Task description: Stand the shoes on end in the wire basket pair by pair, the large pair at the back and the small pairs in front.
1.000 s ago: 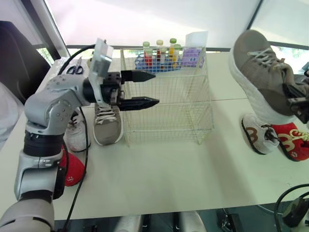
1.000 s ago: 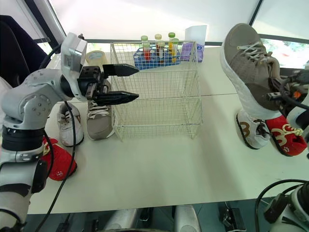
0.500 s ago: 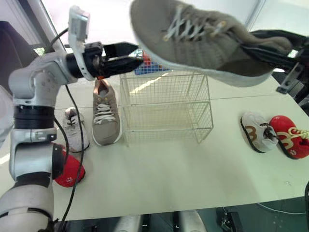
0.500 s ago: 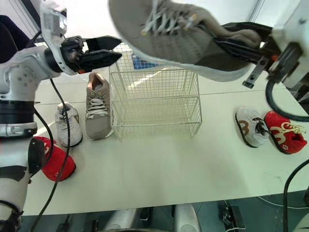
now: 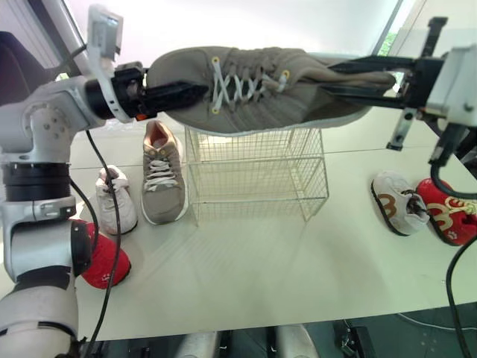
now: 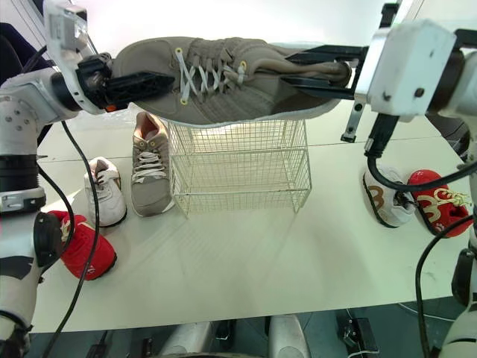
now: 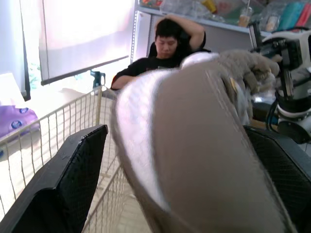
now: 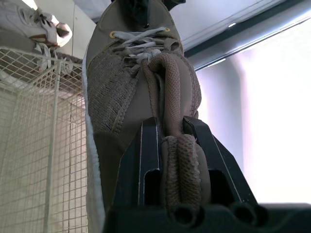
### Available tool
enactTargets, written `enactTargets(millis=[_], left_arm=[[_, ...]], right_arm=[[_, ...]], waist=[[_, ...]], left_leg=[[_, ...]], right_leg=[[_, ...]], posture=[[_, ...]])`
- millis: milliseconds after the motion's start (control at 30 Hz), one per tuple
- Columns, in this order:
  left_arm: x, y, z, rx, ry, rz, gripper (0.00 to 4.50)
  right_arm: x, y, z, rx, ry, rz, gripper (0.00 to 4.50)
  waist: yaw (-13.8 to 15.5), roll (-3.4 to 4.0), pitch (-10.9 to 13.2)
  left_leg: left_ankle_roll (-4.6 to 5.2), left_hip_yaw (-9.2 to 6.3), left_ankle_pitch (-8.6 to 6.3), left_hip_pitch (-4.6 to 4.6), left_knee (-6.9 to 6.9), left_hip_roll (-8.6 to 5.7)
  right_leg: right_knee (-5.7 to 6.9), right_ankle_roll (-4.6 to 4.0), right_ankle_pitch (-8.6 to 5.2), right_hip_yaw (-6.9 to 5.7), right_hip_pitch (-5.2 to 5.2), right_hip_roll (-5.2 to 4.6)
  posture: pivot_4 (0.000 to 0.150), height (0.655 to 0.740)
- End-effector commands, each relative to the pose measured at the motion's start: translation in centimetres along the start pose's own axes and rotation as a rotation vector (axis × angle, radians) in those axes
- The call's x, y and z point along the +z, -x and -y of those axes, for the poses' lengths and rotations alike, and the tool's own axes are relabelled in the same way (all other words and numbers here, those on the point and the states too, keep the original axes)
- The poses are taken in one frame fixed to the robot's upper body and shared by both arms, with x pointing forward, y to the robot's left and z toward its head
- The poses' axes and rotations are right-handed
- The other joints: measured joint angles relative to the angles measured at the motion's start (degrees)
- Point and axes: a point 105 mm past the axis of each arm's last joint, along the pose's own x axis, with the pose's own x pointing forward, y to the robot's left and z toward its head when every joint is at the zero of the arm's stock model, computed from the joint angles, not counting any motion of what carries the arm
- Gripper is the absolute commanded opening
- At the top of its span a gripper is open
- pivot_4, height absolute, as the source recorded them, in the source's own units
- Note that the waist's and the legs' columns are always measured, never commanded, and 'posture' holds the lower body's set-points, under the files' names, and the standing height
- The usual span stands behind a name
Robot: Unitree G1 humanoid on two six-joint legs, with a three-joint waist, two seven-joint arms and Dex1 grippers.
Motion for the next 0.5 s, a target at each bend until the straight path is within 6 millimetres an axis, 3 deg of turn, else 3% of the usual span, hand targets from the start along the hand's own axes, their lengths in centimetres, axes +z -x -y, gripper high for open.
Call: enactTargets(millis=[33,233,267,333,500], left_arm=[[0.9,0.0,0.9,-0.021,-0.053,-0.001,3.93],[1.1,-0.3,0.7,-0.012,-0.038,0.034,1.26],[1.2,-0.4,0.7,-0.014,-0.034,0.041,0.93],[1.4,-0.5,0.7,-0.013,-0.020,0.068,0.71],[1.8,-0.6,0.6,0.002,0.034,0.149,0.70]], right_arm=[[1.5,0.2,1.4,-0.048,0.074,0.043,0.22],[1.4,0.0,1.6,-0.033,0.070,0.036,0.22],[1.4,0.1,1.6,-0.030,0.063,0.034,0.22],[1.1,0.3,1.7,-0.029,0.031,0.022,0.22],[0.1,2.1,2.9,-0.100,-0.245,0.006,2.63]], waist=[[0.03,0.00,0.00],[0.30,0.00,0.00],[0.29,0.00,0.00],[0.27,0.00,0.00],[0.36,-0.01,0.00]], left_leg=[[0.00,0.00,0.00,0.00,0.00,0.00],[0.00,0.00,0.00,0.00,0.01,0.00],[0.00,0.00,0.00,0.00,0.01,0.00],[0.00,0.00,0.00,0.00,0.03,0.00],[0.01,0.00,0.00,0.00,0.05,0.00]], right_leg=[[0.01,0.00,0.00,0.00,0.00,0.00],[0.03,0.00,0.01,0.00,0.00,0.00],[0.03,0.00,0.01,0.00,0.00,0.01],[0.03,-0.01,0.01,0.00,0.01,0.01],[0.08,0.00,0.01,0.00,0.01,0.01]], posture=[[0.150,0.7400],[0.150,0.7400],[0.150,0.7400],[0.150,0.7400],[0.150,0.7400]])
